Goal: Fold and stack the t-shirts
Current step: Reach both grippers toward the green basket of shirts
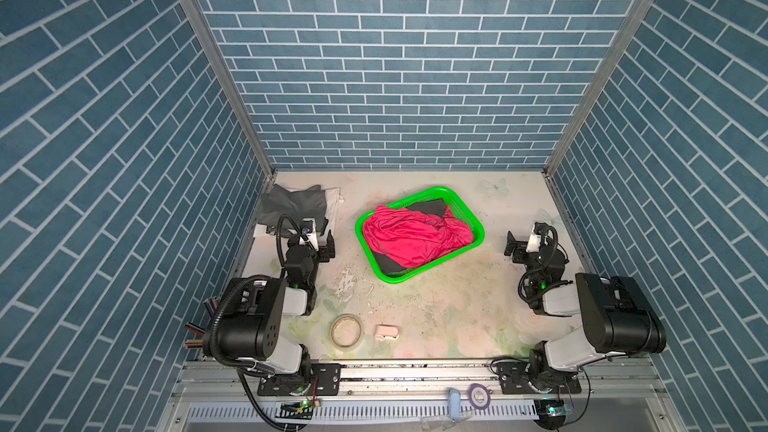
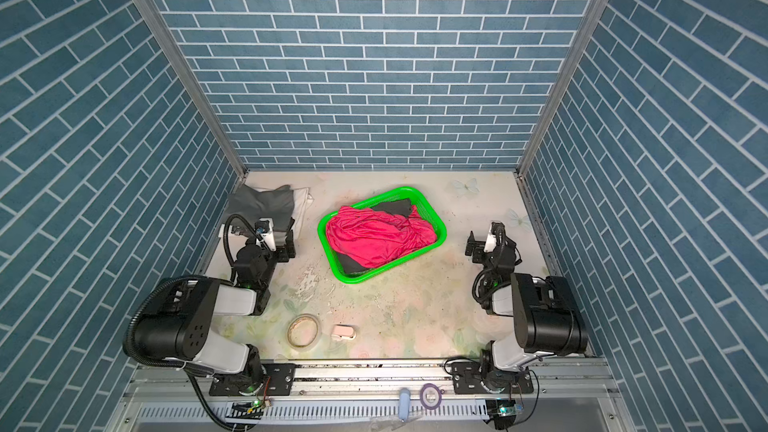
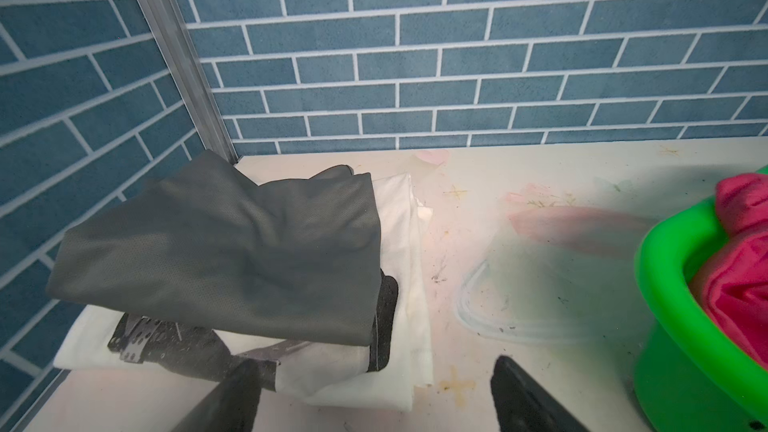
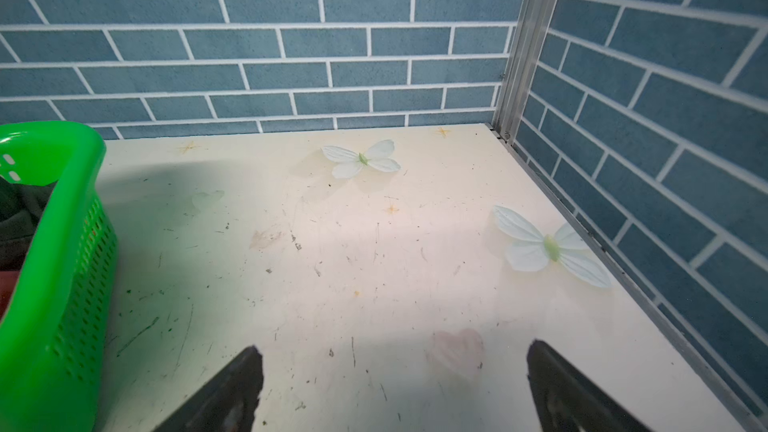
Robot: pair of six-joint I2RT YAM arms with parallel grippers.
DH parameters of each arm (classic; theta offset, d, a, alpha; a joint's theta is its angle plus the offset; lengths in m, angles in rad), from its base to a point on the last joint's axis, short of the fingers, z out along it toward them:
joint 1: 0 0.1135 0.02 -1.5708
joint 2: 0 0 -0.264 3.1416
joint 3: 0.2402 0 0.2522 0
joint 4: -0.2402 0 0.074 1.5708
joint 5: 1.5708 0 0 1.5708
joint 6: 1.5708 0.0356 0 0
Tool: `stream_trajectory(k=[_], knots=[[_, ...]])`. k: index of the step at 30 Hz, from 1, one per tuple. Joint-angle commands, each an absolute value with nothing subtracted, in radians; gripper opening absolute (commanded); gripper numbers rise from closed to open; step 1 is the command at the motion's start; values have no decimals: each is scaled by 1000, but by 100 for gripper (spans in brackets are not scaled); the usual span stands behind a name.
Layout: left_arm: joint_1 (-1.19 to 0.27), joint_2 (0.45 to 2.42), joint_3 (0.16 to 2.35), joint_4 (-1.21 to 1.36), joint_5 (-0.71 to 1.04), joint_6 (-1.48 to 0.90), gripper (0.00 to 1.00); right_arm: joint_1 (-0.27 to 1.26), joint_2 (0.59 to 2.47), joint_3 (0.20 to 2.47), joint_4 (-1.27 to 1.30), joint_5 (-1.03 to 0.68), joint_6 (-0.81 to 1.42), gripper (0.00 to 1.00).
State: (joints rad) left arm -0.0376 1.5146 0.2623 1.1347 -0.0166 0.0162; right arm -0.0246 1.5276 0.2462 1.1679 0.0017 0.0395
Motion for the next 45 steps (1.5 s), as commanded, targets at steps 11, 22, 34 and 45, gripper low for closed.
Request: stream_trajectory(k=[11,22,34,45], knots=[[-40,1515,276,1140,-12,26,88,-27,1531,247,1200,-9,25,99],[-44,1515,275,1143,-20,28,88,-28,1531,248,1200,-10,23,99],[-82,1311,287,935,-303,-62,88,-5,1435,217,1185,166,57,99],[-212,1022,320,709,-219,-718,88,84,1025,587,100,169,747,99]])
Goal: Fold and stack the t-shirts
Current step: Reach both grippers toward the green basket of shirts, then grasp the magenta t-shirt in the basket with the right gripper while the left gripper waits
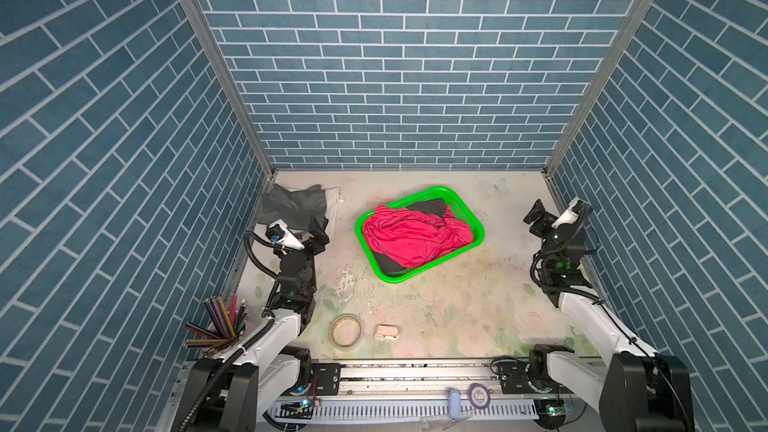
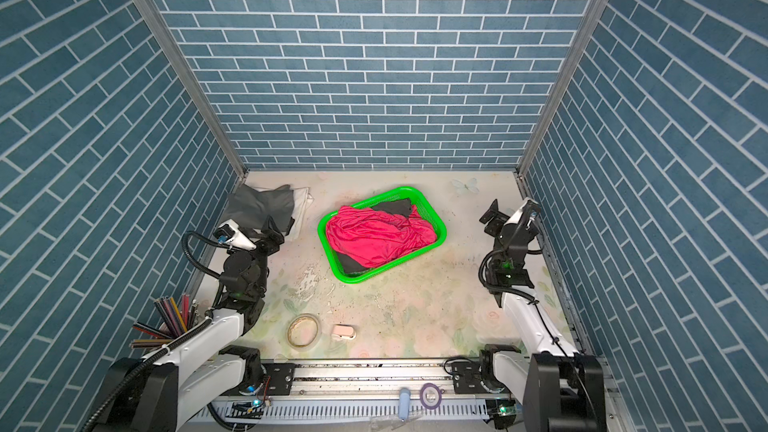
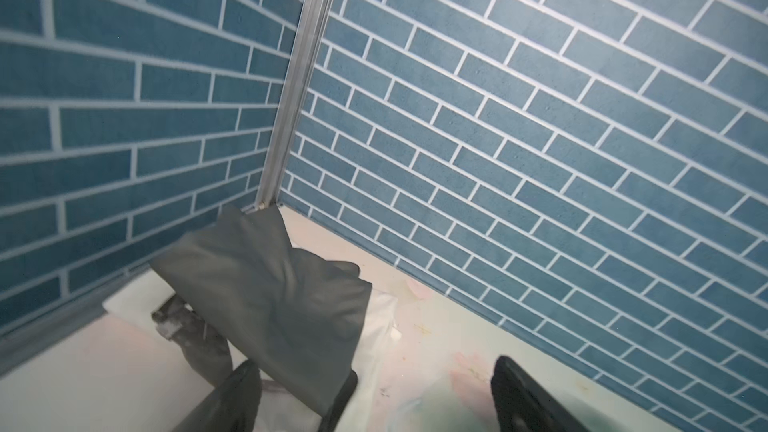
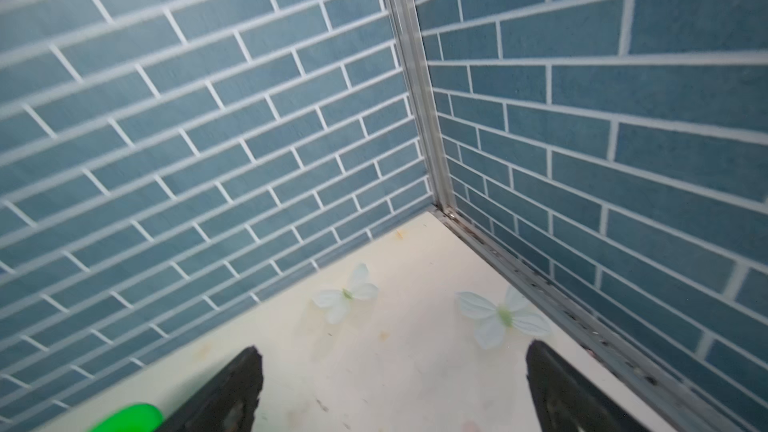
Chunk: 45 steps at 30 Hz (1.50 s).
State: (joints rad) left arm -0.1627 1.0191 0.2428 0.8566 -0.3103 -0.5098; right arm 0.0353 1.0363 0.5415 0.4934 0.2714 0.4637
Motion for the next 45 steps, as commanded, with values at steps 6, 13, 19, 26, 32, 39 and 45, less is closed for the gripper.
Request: stream_trajectory(k=[6,13,19,26,32,39,45], knots=[[-401,1109,619,322,-219,-622,88,313,1095,708,-299,182,1074,94],[-538,1137,574,371,-164,-670,88,578,1294,841,-387,124,1290,85],[-553,1099,551,339,-105,-687,88,719,1366,804,-310,150,1495,77],[-553,1066,545,307,-87,-682,88,704,1484,885,-345,293,1354,41],[-555,1038,546,262,-71,-678,88,429,1487,884,-272,275,863,15],[-592,1029,564,267,-71,-672,88,240,1689,1156,-496,319,459,39],[-670,1077,651,205,-117,-587,88,323,1553,1337,-625,367,409,77]])
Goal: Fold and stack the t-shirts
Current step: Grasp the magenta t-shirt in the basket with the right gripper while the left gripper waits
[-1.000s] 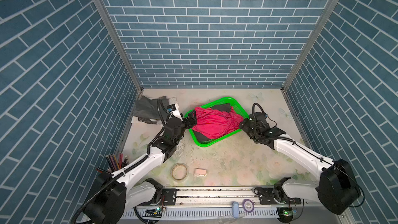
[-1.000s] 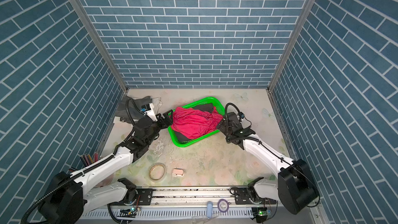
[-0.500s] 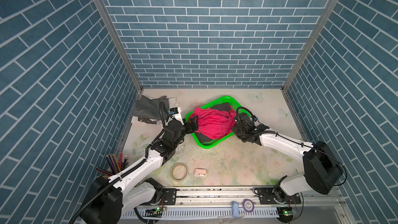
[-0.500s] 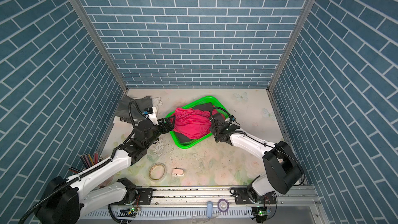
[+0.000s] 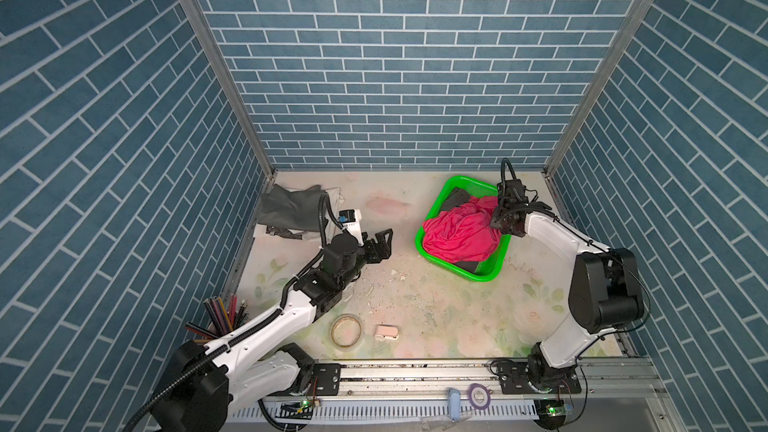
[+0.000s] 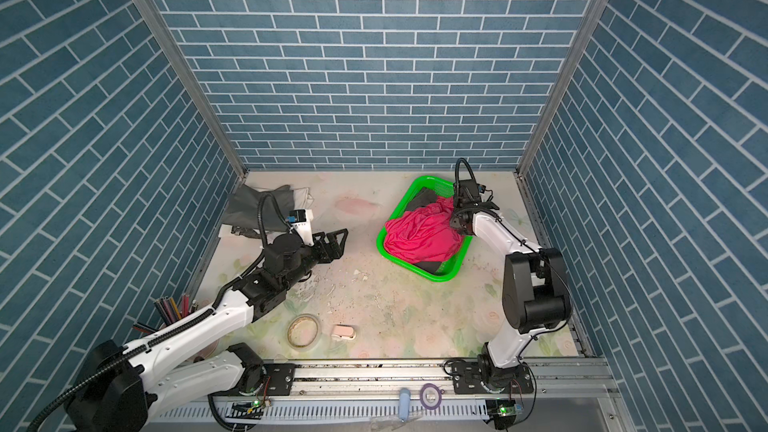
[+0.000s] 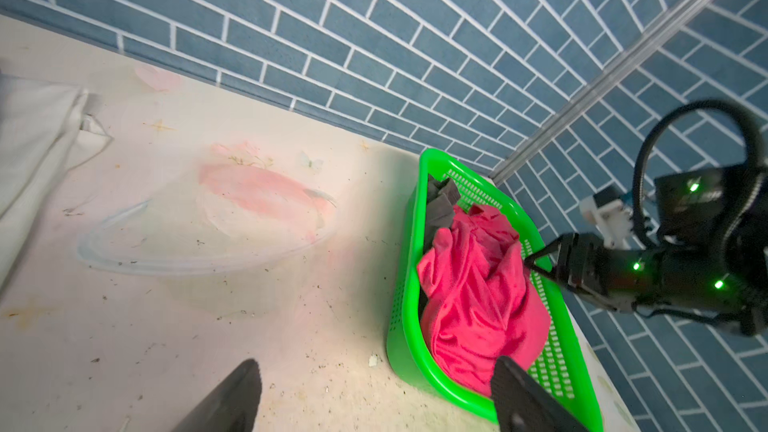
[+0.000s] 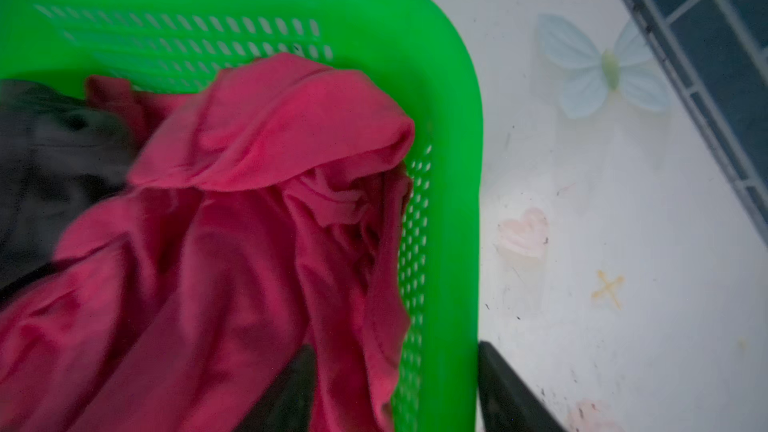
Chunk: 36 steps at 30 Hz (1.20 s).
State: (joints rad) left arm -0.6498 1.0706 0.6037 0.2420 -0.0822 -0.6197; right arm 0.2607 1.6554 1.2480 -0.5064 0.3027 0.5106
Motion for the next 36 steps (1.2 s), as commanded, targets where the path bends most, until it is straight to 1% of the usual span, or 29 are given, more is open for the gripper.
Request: stream_trajectory(k=[1,2,3,4,6,10,12,15,17,25,27,29,32,34,36], knots=[[-671,1073,651,201,-120,-597,88,356,1534,1356,-636,390,428,87],[-670,1067,647,202,-123,-610,88,403,1520,1373,-643,424,453,96],[-671,1062,643,205,-116,-624,88,451,1514,1388,-646,452,487,98],[-669,1059,641,210,-106,-634,88,487,1517,1398,-640,457,520,99],[-668,1057,638,209,-84,-663,88,550,1567,1418,-586,398,574,99],[-630,1068,629,204,-8,-699,88,591,1780,1556,-601,311,661,98],[-586,1061,618,188,41,-720,88,602,1883,1645,-645,314,683,97],[-563,1019,577,200,62,-732,88,612,1995,1716,-666,308,703,87],[-563,1005,557,214,68,-734,88,624,2030,1728,-640,275,695,82],[-560,1054,558,238,124,-714,88,641,2086,1719,-646,268,679,75],[-559,1071,564,251,137,-719,88,645,2093,1712,-649,269,667,69],[-559,1083,571,260,153,-724,88,649,2095,1695,-643,271,631,60],[-560,1080,573,265,160,-727,88,644,2085,1662,-663,291,525,41],[-561,1075,563,274,156,-732,88,631,2048,1600,-657,297,429,25],[-562,1077,552,288,150,-740,88,606,1997,1524,-657,323,344,15]])
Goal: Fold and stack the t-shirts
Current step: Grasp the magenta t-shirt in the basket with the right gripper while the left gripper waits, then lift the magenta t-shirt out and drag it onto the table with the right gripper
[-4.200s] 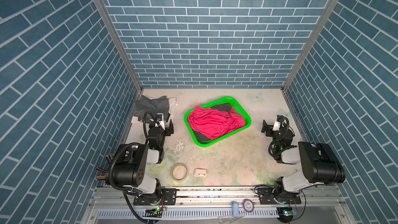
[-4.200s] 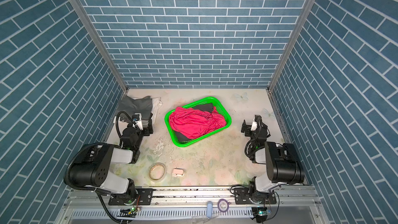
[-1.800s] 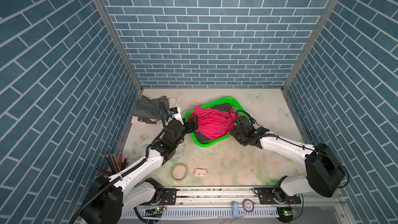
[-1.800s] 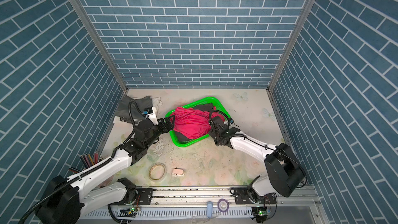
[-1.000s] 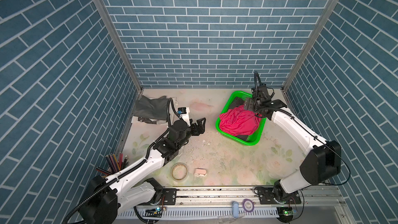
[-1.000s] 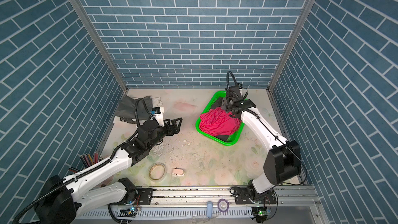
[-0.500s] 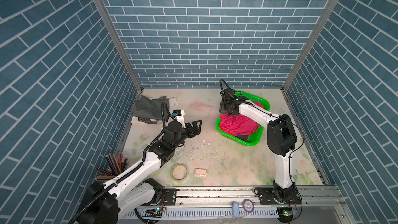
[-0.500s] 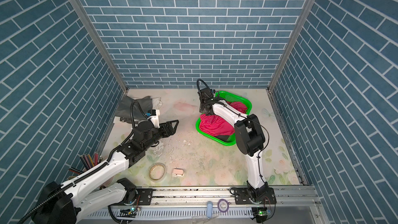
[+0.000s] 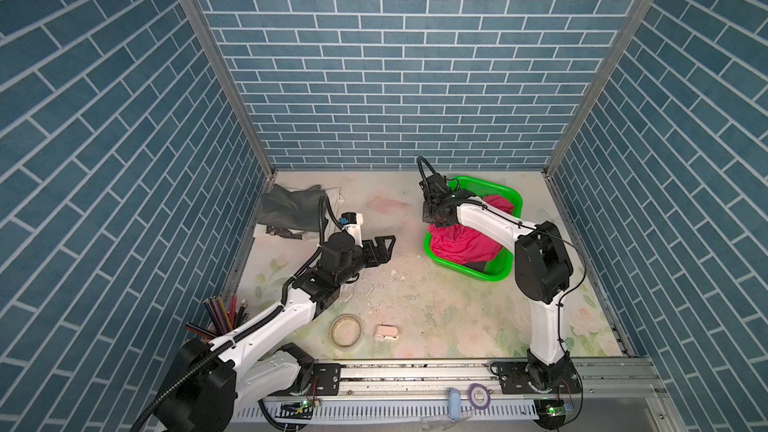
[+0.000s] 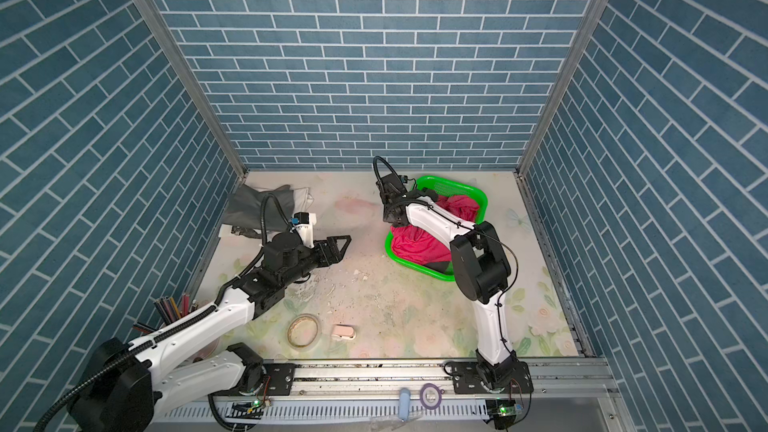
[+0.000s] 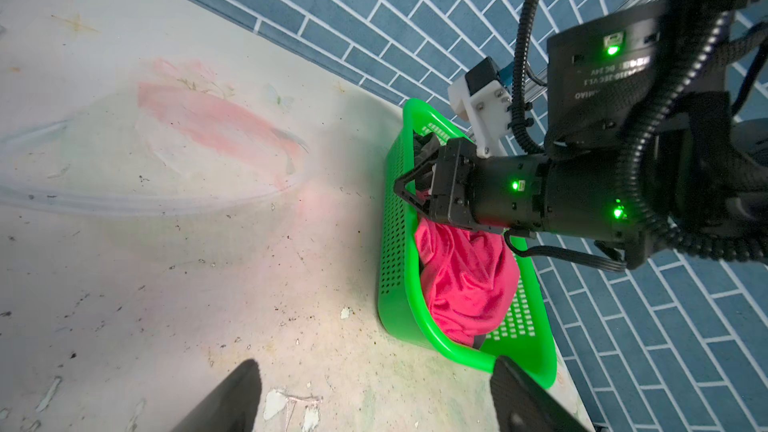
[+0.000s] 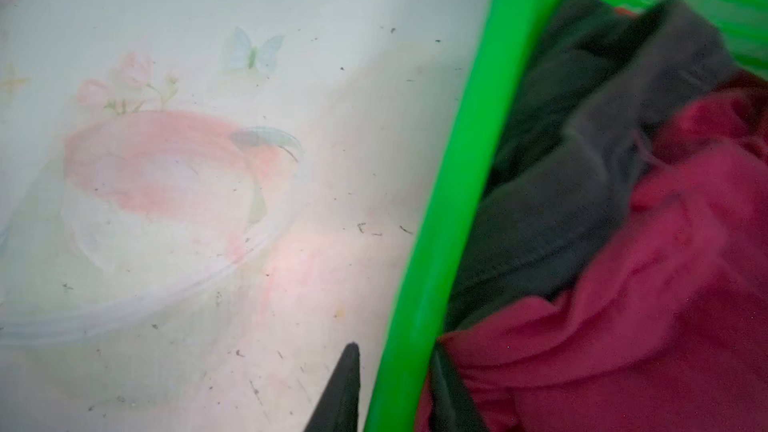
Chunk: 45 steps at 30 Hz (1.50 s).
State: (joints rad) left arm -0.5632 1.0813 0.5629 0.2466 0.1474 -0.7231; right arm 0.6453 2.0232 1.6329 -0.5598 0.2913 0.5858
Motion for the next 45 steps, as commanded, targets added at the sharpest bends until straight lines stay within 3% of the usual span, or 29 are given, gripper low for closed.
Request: stream_trajectory(k=[1,10,16,22,23,28,32,35,38,45], knots=[[-565,1082,549,298,151,-744,88,596,1970,1488,-652,346,314,10],[-626,1213,660,321,166,-738,88,422,1810,1270,-510,474,59,1],[-679,1270,739,299,148,-733,88,281,1861,1254,-394,515,-121,2],[-699,1334,803,261,135,-719,88,243,1893,1288,-335,498,-216,5],[-701,1345,812,257,131,-718,88,244,1891,1296,-343,479,-205,11],[-715,1395,879,238,104,-700,88,296,1791,1309,-363,411,-144,62],[-771,1429,969,204,35,-620,88,278,1596,1300,-407,357,34,86],[-823,1462,1030,213,-9,-570,88,117,1410,1188,-375,255,254,98],[-885,1518,1095,227,-63,-503,88,-101,1323,1047,-329,105,423,99],[-1002,1710,1359,114,-73,-407,88,-250,1468,1042,-296,8,417,98]])
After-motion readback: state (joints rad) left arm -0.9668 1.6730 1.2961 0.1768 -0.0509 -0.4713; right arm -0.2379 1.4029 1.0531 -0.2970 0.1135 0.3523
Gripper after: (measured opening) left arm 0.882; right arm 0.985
